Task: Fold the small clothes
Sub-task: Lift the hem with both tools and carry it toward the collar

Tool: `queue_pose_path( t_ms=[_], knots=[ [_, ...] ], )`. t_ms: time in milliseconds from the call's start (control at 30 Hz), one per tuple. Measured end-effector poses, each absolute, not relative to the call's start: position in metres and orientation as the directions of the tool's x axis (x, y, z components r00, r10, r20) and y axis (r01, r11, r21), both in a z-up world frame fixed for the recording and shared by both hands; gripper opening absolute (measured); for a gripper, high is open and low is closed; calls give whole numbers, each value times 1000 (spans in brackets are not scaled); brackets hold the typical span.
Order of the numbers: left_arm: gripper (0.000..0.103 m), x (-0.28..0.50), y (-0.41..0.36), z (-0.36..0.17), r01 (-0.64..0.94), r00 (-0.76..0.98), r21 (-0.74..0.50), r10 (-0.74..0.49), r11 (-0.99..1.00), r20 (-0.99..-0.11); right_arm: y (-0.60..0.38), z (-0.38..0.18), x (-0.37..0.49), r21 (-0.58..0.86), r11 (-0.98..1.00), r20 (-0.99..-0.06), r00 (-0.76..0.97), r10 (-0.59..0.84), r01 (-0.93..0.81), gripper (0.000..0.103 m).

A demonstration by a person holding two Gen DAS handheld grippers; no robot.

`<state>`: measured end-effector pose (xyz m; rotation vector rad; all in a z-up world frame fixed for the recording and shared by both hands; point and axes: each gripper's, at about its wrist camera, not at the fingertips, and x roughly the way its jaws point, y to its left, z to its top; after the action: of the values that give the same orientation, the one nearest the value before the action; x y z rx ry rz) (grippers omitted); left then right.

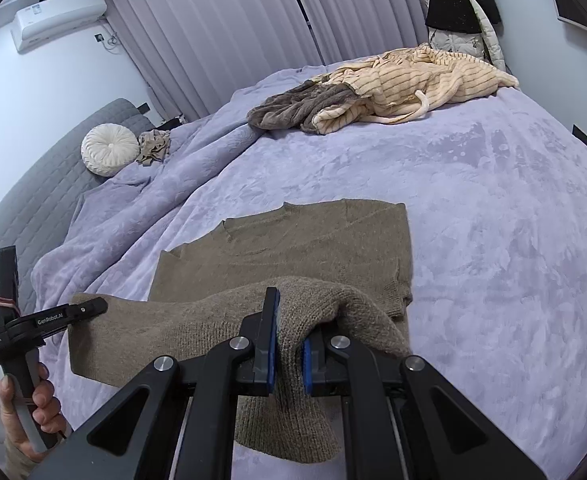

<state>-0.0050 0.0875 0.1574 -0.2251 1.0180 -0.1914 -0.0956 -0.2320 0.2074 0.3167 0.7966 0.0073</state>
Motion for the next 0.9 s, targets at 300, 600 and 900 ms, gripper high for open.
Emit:
queue_pose_path(
  t_ms=[300, 600, 900],
  knots=[
    [14, 26, 85, 147, 18, 472, -313, -284, 949, -834, -245, 197, -70, 319, 935, -717, 684, 134, 152, 10],
    [14, 53, 76, 128, 9, 442, -266, -242, 964, -864, -246, 181, -40, 299, 941, -750, 648, 130, 157, 10],
    [14, 77, 73, 116, 4, 423, -260, -237, 966, -875, -257, 170, -15, 332, 924, -762, 631, 146, 187, 10]
  ],
)
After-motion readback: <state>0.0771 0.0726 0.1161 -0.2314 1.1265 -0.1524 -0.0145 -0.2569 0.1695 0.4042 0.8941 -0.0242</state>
